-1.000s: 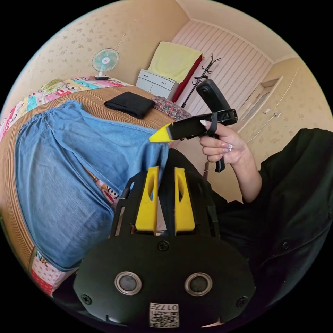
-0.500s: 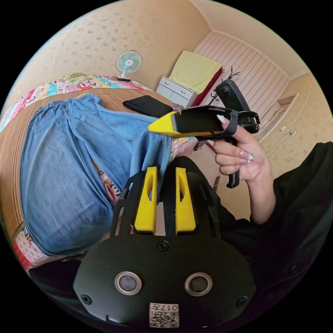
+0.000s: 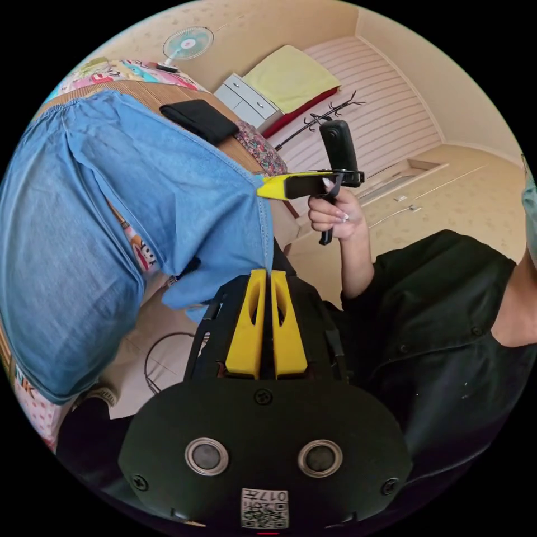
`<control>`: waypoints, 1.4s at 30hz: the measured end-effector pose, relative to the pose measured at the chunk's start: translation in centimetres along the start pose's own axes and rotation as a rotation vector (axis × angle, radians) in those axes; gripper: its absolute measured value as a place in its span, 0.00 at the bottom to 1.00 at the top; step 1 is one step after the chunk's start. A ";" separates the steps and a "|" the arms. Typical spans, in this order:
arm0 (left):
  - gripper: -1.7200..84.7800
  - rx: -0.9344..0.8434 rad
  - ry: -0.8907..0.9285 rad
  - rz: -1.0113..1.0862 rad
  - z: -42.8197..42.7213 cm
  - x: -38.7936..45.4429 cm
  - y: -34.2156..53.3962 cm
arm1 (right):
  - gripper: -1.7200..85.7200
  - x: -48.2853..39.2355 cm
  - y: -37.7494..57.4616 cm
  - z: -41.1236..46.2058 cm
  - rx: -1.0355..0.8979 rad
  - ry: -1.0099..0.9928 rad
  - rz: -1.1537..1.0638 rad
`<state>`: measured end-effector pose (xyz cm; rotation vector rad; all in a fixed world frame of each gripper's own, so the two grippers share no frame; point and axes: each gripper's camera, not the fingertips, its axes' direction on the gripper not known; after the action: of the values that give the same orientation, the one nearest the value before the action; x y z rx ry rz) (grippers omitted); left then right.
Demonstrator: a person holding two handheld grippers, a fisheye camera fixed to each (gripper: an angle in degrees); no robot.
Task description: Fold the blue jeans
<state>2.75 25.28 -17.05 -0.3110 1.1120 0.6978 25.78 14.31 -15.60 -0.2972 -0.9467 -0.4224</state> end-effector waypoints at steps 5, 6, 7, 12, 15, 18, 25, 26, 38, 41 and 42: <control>0.01 -0.036 -0.113 0.085 0.5 2.2 -1.3 | 0.04 1.6 -4.1 -6.2 0.204 0.086 0.032; 0.01 -0.048 -0.102 0.101 0.9 2.2 -1.5 | 0.04 2.2 -6.1 -7.2 0.227 0.097 0.025; 0.01 -0.066 -0.078 0.100 1.5 1.9 -1.7 | 0.04 3.1 -8.6 -7.7 0.221 0.088 0.021; 0.01 -0.056 0.009 0.076 2.3 0.3 -1.4 | 0.05 9.0 -19.2 -5.7 0.195 0.112 0.110; 0.01 -0.057 0.021 0.098 2.2 -0.1 -1.4 | 0.06 10.8 -25.2 -3.1 0.169 0.298 0.115; 0.01 -0.042 0.050 0.120 2.0 -0.5 -1.8 | 0.08 11.9 -31.1 -0.2 0.069 0.376 0.127; 0.01 -0.035 0.144 0.156 2.5 -0.9 -3.0 | 0.15 15.3 -39.4 4.6 -0.089 0.512 0.322; 0.01 -0.036 0.145 0.160 2.6 -0.9 -3.1 | 0.15 15.5 -39.7 4.8 -0.087 0.505 0.329; 0.01 -0.018 0.171 0.165 1.7 -1.7 -2.5 | 0.08 11.4 -41.1 8.8 0.034 0.781 0.181; 0.01 0.007 0.178 0.151 0.9 -2.3 -1.9 | 0.06 10.6 -41.3 8.9 0.060 0.758 0.164; 0.01 0.016 0.181 0.141 0.5 -2.6 -1.7 | 0.06 10.2 -41.3 8.9 0.075 0.751 0.160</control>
<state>3.58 23.40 -14.71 -0.2882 1.3201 0.7970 5.06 -20.47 0.30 -0.1235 -0.2007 -0.3112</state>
